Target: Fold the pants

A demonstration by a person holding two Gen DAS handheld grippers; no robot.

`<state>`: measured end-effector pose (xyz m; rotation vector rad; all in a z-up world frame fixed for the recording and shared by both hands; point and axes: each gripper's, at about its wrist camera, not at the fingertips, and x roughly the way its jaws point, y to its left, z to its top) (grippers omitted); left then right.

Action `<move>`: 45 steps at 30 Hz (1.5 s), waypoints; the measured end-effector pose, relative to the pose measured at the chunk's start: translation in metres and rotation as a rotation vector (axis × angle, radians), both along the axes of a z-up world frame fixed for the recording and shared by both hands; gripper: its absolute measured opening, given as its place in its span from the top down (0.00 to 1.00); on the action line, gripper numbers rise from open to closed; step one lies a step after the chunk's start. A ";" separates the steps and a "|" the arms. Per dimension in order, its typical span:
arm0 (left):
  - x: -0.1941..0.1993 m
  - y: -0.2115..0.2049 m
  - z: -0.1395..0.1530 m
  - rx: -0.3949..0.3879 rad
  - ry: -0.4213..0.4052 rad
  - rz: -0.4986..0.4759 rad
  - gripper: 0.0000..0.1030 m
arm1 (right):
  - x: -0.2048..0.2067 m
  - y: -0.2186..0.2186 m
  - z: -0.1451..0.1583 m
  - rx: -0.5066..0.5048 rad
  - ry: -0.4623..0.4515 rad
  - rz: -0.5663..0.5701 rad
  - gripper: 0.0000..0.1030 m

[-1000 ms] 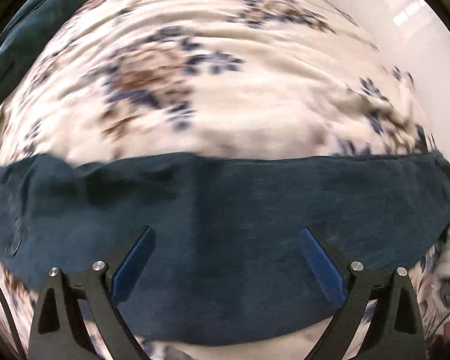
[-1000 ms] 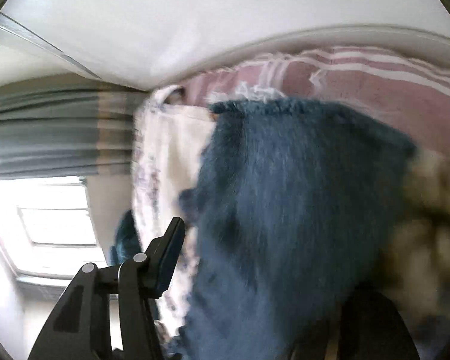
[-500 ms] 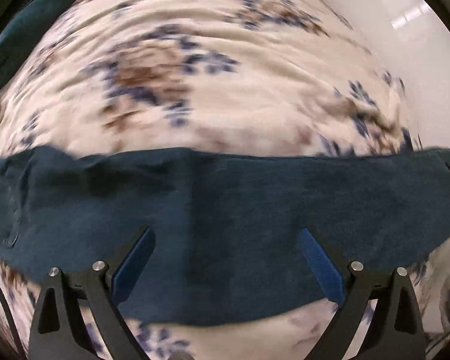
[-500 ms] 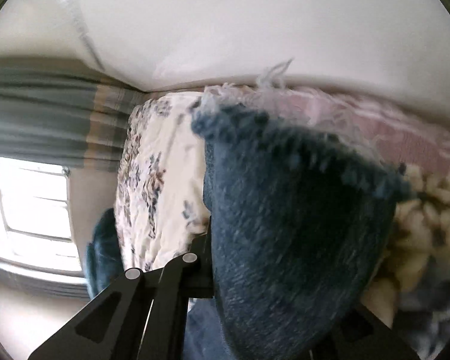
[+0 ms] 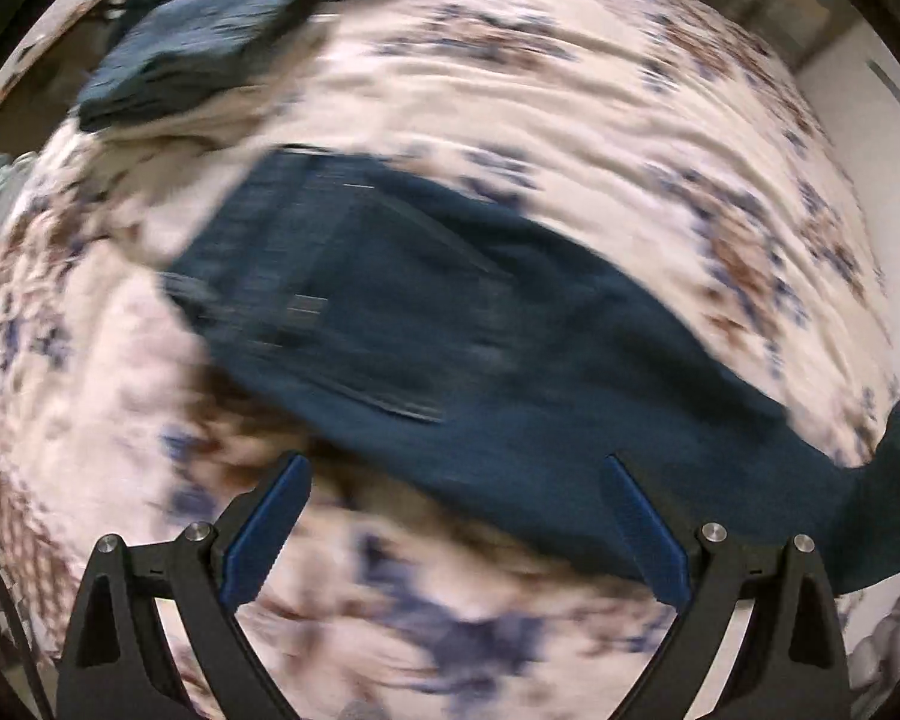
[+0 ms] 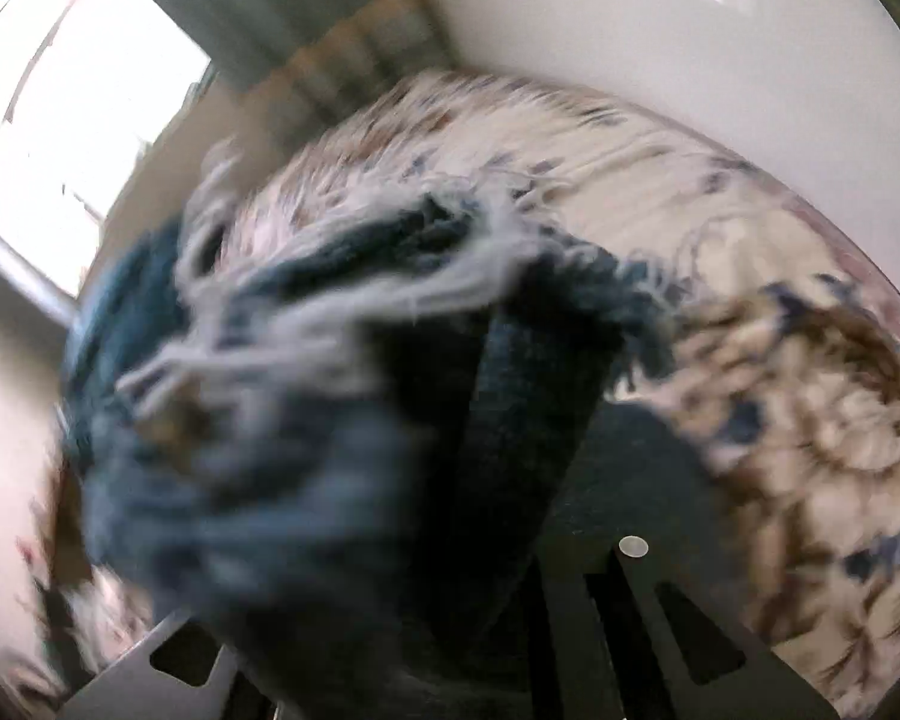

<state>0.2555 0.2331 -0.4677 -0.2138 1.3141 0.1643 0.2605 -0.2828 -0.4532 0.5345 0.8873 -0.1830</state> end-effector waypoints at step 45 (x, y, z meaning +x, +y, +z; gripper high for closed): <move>0.063 -0.101 -0.020 -0.150 -0.009 -0.399 0.91 | 0.002 -0.052 -0.128 0.233 0.448 0.109 0.16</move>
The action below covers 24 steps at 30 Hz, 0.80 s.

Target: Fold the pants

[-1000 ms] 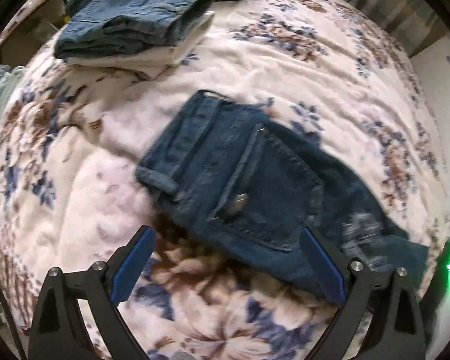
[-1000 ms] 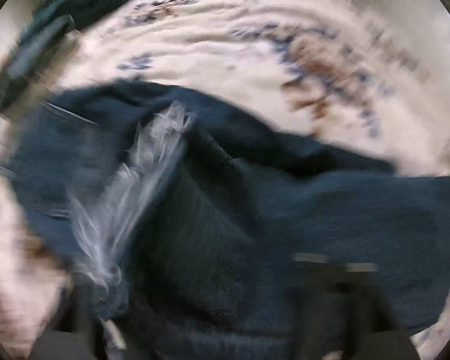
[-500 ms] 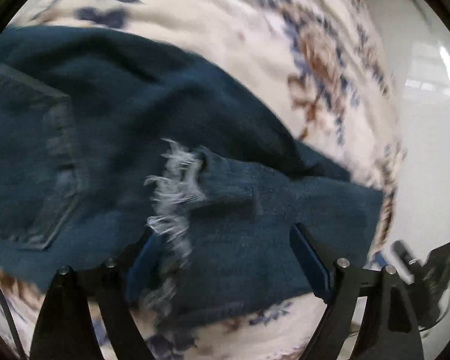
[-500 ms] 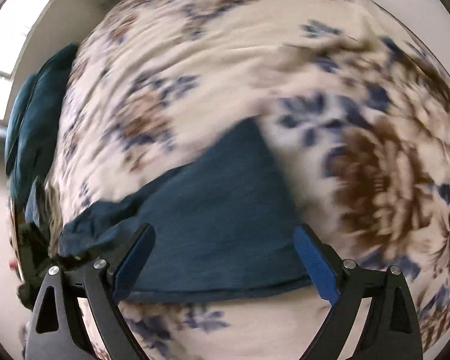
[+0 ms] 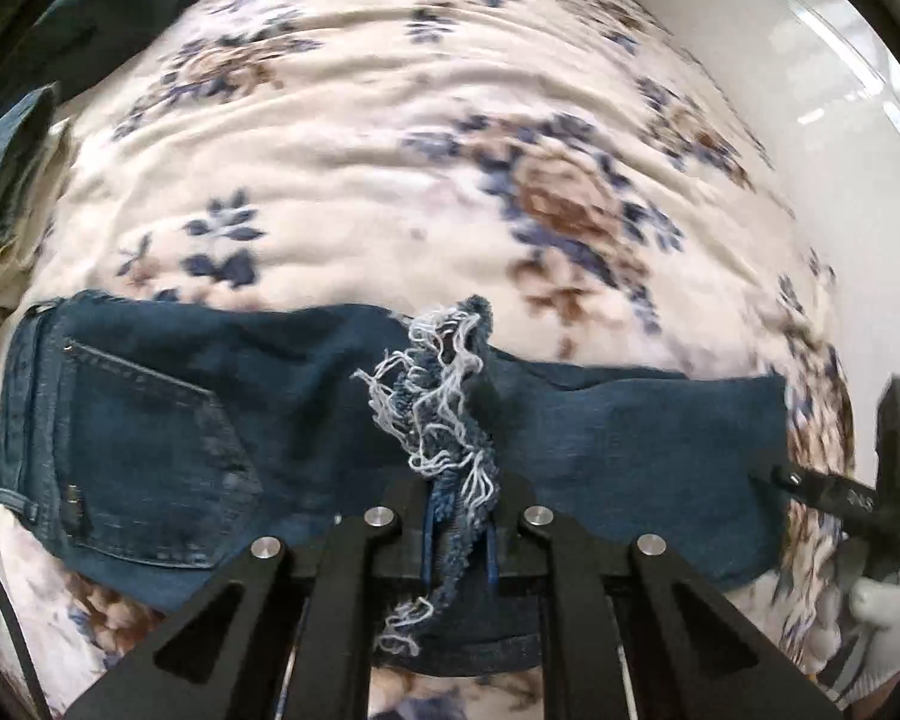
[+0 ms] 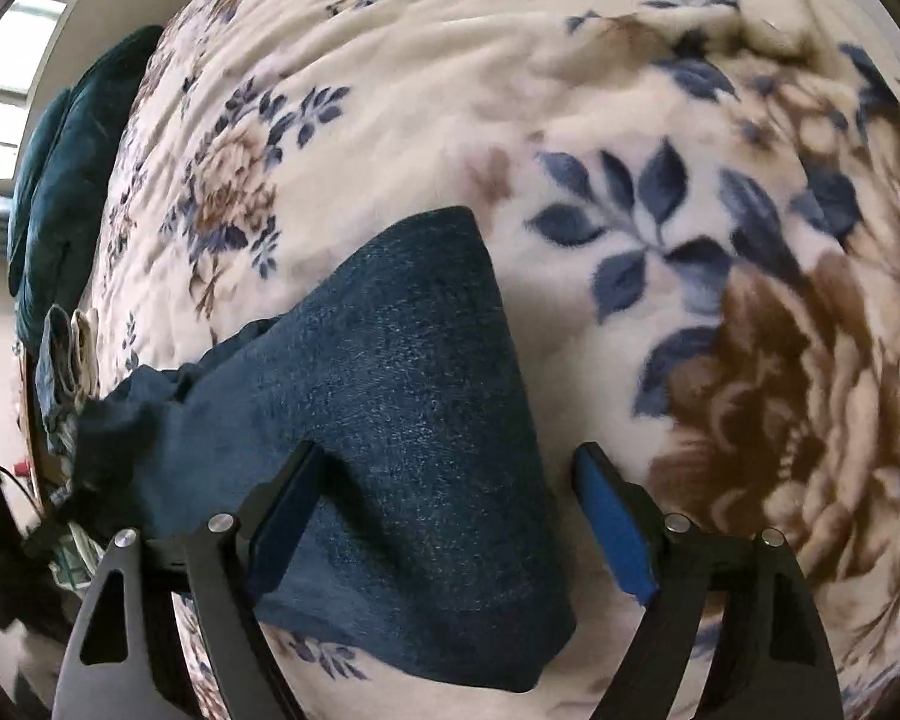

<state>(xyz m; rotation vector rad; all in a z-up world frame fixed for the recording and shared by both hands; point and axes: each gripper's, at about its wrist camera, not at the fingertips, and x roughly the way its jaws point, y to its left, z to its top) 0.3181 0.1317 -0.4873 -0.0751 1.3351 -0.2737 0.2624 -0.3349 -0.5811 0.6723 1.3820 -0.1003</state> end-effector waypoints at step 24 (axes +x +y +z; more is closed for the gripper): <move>-0.062 0.171 0.000 -0.168 0.039 0.436 0.27 | -0.006 0.088 0.040 -0.293 0.085 0.089 0.10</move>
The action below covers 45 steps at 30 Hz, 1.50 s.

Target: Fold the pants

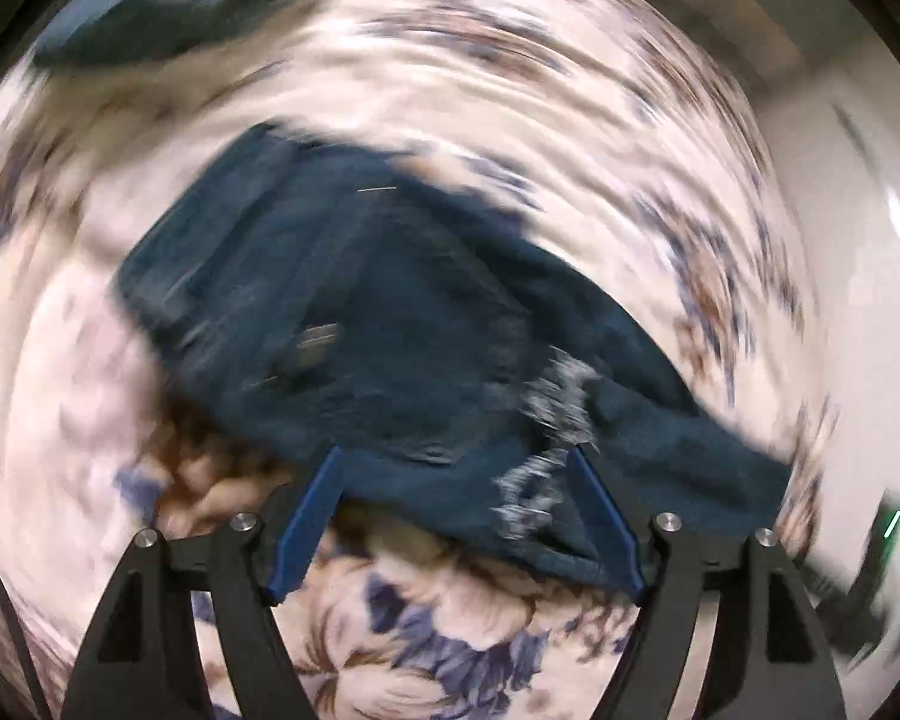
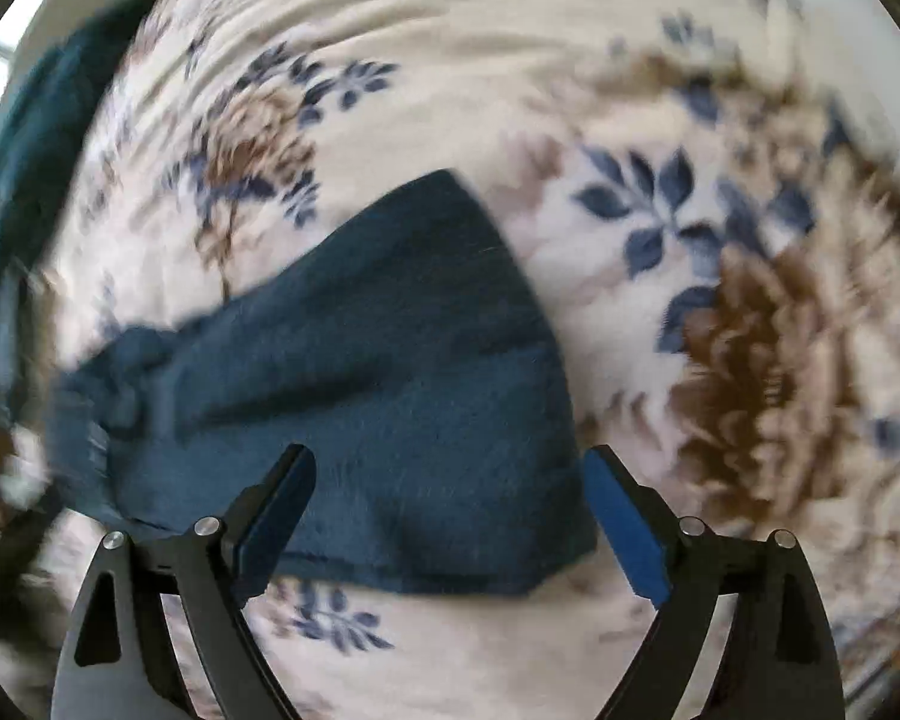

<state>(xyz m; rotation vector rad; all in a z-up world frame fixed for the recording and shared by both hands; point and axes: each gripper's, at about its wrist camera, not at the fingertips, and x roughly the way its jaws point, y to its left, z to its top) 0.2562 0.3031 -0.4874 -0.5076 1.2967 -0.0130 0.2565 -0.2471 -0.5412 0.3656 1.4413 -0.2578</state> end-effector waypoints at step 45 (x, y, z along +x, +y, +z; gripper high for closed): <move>0.049 0.100 -0.117 -0.531 -0.093 0.535 0.48 | 0.040 0.071 -0.049 0.056 0.118 0.069 0.07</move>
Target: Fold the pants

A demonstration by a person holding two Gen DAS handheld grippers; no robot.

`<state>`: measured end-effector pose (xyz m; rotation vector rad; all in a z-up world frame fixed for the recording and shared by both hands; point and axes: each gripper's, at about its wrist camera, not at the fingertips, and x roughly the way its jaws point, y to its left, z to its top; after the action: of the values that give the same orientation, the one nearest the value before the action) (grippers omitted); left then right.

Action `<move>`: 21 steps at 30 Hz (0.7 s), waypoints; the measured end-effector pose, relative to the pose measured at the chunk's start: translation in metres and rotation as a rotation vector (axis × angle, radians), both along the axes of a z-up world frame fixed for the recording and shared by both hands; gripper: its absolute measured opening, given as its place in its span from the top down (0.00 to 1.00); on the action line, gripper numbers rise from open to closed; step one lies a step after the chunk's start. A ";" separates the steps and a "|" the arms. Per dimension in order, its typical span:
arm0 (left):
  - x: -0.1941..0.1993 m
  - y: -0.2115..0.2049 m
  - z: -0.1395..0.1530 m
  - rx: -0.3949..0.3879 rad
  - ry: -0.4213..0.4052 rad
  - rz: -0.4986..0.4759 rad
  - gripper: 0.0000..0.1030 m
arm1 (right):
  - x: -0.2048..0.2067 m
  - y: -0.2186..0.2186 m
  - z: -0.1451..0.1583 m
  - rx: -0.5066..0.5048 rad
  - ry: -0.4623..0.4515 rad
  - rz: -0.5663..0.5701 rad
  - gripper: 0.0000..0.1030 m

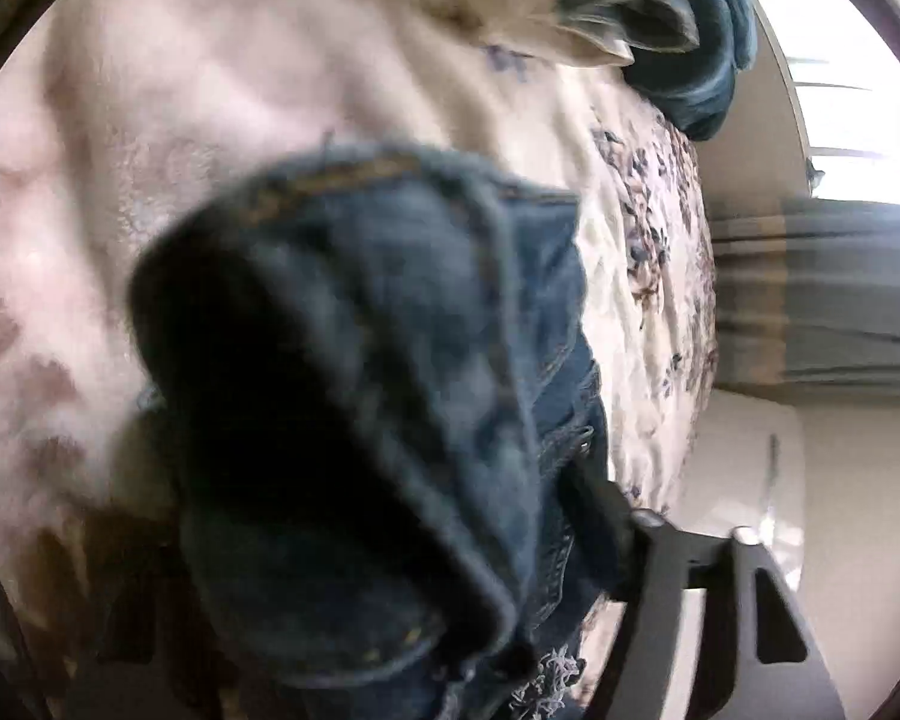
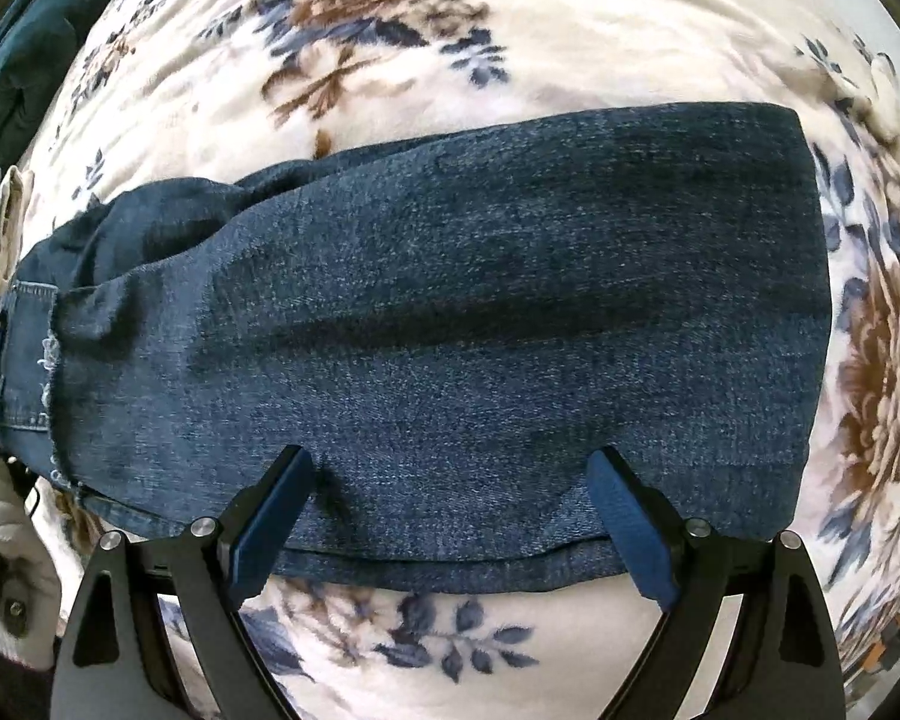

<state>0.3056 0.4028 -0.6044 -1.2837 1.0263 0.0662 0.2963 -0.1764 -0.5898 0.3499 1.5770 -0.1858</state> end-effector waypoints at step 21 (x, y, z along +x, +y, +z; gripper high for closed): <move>-0.030 -0.220 0.189 0.423 -0.412 -0.594 0.76 | -0.031 -0.101 0.035 0.194 -0.107 -0.243 0.08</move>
<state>0.2751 0.1831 -0.4155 -0.5429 0.9312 -0.4012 0.2653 -0.2774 -0.5552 0.6935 1.4482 -0.1977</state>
